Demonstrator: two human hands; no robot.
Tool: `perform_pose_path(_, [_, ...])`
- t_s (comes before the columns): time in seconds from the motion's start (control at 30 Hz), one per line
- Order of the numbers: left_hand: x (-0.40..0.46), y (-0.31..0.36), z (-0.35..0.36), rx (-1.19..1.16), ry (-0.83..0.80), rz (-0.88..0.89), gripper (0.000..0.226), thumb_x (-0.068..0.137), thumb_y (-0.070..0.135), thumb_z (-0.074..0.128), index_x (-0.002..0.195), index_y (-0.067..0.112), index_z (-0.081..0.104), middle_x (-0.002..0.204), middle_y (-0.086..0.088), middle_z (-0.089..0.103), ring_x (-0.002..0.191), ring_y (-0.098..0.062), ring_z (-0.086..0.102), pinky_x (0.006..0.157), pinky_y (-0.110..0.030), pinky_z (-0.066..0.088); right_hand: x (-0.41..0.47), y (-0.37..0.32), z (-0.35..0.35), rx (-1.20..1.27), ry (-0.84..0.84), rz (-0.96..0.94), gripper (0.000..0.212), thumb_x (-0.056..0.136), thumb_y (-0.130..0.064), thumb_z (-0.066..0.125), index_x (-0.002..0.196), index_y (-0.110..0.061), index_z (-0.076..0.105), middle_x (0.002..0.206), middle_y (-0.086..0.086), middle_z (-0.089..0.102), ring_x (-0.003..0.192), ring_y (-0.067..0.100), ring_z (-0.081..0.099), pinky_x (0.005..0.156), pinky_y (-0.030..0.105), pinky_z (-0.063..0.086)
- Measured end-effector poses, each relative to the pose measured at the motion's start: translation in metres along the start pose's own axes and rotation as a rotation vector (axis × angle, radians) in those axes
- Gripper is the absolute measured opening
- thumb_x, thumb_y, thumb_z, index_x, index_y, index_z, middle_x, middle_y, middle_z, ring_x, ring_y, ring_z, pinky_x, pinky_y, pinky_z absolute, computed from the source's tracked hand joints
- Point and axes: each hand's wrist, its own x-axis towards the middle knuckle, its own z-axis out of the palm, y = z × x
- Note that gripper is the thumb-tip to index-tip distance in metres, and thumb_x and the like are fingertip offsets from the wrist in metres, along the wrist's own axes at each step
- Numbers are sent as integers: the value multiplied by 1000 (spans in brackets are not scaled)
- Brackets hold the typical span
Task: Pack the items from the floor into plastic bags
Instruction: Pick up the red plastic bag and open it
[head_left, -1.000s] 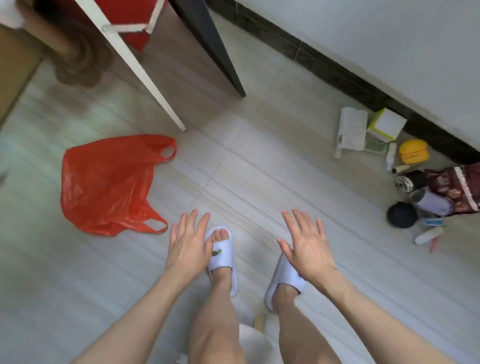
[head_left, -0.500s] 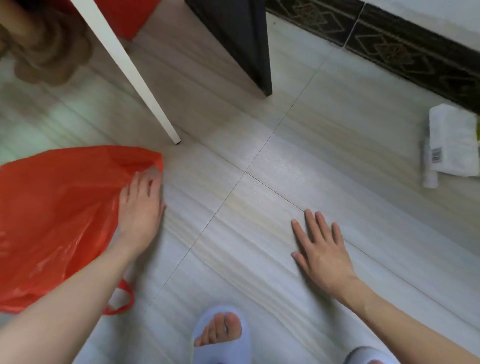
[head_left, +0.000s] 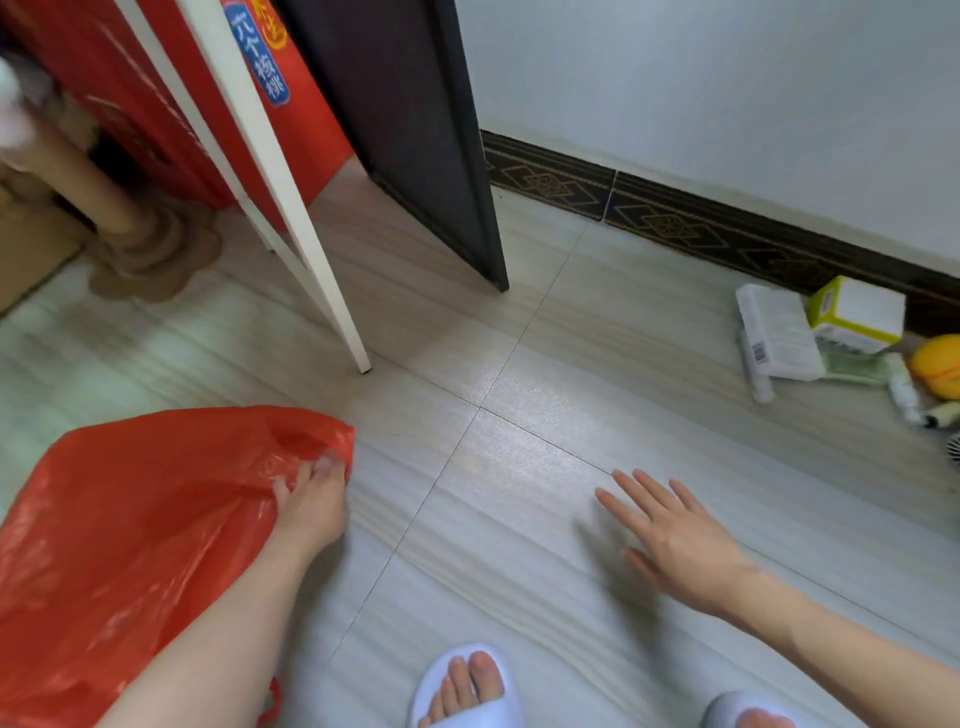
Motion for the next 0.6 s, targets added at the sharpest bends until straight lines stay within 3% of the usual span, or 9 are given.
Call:
perform_pose_path(0.03, [-7, 4, 4, 7, 40, 16, 37, 89, 17, 49, 125, 16, 43, 132, -2, 49, 127, -24, 35, 103, -45, 20, -2, 0, -2, 2, -40, -14, 46, 84, -47, 43, 125, -25, 44, 120, 4, 66, 105, 23, 66, 79, 43, 55])
perform_pose_path(0.07, [-13, 9, 7, -10, 139, 46, 26, 87, 18, 55, 112, 15, 53, 115, -3, 61, 115, -24, 47, 98, -44, 23, -4, 1, -3, 11, -130, -11, 62, 70, -47, 64, 124, -24, 45, 119, 4, 66, 104, 24, 66, 78, 43, 55])
perform_pose_path(0.13, [-23, 21, 7, -71, 344, 132, 9, 76, 11, 69, 83, 13, 63, 77, -5, 67, 82, -27, 59, 84, -41, 30, 0, -1, -4, 37, -169, 40, 83, 52, -47, 80, 124, -23, 46, 119, 5, 66, 105, 25, 66, 79, 43, 55])
perform_pose_path(0.2, [-32, 31, 0, -87, 531, 183, 6, 75, 13, 67, 71, 11, 64, 64, -7, 61, 67, -29, 58, 72, -39, 29, 2, -1, -15, 107, -106, 81, 80, 66, -45, 75, 135, -21, 41, 136, 10, 52, 123, 29, 53, 96, 47, 45])
perform_pose_path(0.23, [-37, 36, -8, -95, 586, 196, 13, 79, 19, 57, 71, 11, 64, 65, -8, 60, 66, -30, 57, 70, -38, 29, 2, -3, -21, 180, -124, 93, 73, 81, -42, 63, 142, -20, 30, 149, 10, 35, 136, 30, 36, 108, 48, 31])
perform_pose_path(0.3, [-48, 45, -38, -133, 664, 237, 26, 80, 26, 46, 74, 10, 65, 68, -9, 57, 66, -31, 55, 66, -39, 31, -2, -4, -38, 273, -118, 145, 62, 95, -39, 40, 148, -25, 10, 157, 3, 8, 145, 23, 11, 117, 40, 11])
perform_pose_path(0.43, [-80, 69, -123, -358, 822, 324, 10, 76, 11, 72, 80, 4, 66, 71, -13, 57, 66, -34, 56, 57, -40, 46, -9, -6, -98, 448, -36, 158, 52, 97, -39, 37, 145, -23, 24, 151, -1, 28, 138, 18, 27, 111, 30, 22])
perform_pose_path(0.5, [-101, 81, -172, -435, 879, 378, 12, 77, 12, 72, 82, 3, 66, 73, -14, 58, 69, -35, 58, 58, -41, 49, -13, -4, -138, 454, 39, 104, 48, 96, -40, 39, 140, -22, 34, 144, -1, 40, 132, 19, 37, 108, 31, 30])
perform_pose_path(0.6, [-141, 104, -241, -546, 976, 501, 14, 82, 16, 68, 87, 4, 68, 78, -13, 60, 75, -34, 60, 66, -42, 50, -26, -4, -203, 505, 178, 81, 50, 93, -43, 44, 138, -22, 37, 142, -1, 43, 131, 17, 39, 108, 33, 32])
